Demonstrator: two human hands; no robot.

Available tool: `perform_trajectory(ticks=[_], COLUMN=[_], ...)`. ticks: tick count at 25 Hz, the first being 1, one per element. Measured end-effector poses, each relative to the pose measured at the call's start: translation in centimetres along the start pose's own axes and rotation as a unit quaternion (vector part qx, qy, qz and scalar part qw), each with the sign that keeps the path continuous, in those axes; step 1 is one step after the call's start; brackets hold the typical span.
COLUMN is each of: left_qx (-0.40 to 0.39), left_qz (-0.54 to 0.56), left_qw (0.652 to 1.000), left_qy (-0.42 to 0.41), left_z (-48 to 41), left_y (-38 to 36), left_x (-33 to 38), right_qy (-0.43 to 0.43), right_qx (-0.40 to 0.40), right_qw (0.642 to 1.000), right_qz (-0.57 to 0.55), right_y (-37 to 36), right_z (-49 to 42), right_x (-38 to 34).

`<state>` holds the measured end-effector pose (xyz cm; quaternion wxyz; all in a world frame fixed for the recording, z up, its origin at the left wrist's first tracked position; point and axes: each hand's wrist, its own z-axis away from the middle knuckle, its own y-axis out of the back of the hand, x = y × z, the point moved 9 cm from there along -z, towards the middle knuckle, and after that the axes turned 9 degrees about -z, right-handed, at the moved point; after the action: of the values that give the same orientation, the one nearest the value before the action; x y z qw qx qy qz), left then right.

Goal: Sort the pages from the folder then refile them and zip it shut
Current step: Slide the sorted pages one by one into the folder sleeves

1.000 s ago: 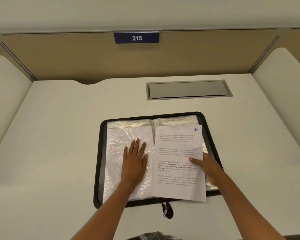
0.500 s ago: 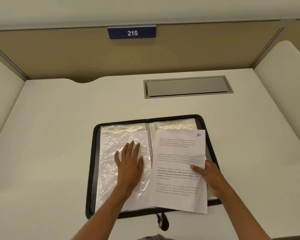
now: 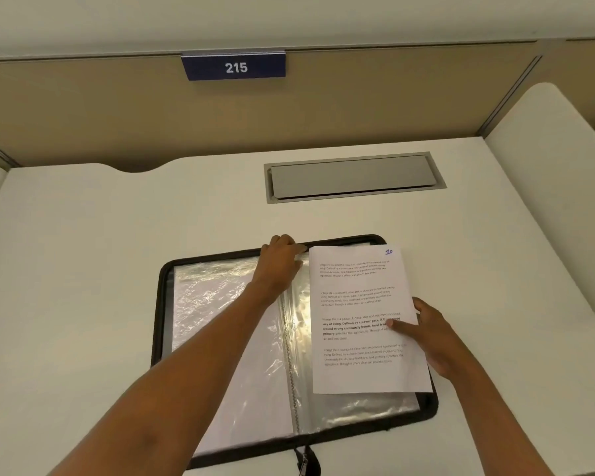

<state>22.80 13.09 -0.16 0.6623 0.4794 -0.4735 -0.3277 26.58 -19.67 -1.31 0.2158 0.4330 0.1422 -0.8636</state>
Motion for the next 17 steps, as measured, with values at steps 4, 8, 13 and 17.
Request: perform_trajectory(ticks=[4, 8, 13, 17], left_qx=[0.009, 0.034, 0.077, 0.136], left_qz=[0.015, 0.014, 0.009, 0.007], left_qw=[1.000, 0.999, 0.996, 0.986], left_qy=[-0.024, -0.031, -0.055, -0.092], left_z=[-0.8, -0.9, -0.3, 0.7], left_y=[0.5, 1.0, 1.6, 2.3], left_x=[0.6, 0.7, 0.6, 0.7], right_qy=[0.004, 0.024, 0.120, 0.230], right_qx=[0.019, 0.051, 0.108, 0.134], right_qw=[0.999, 0.998, 0.987, 0.964], right_qz=[0.028, 0.029, 0.008, -0.004], right_y=[0.0, 0.5, 1.3, 0.7], right_z=[0.2, 0.4, 0.7, 0.2], right_x=[0.3, -1.2, -6.6, -12.5])
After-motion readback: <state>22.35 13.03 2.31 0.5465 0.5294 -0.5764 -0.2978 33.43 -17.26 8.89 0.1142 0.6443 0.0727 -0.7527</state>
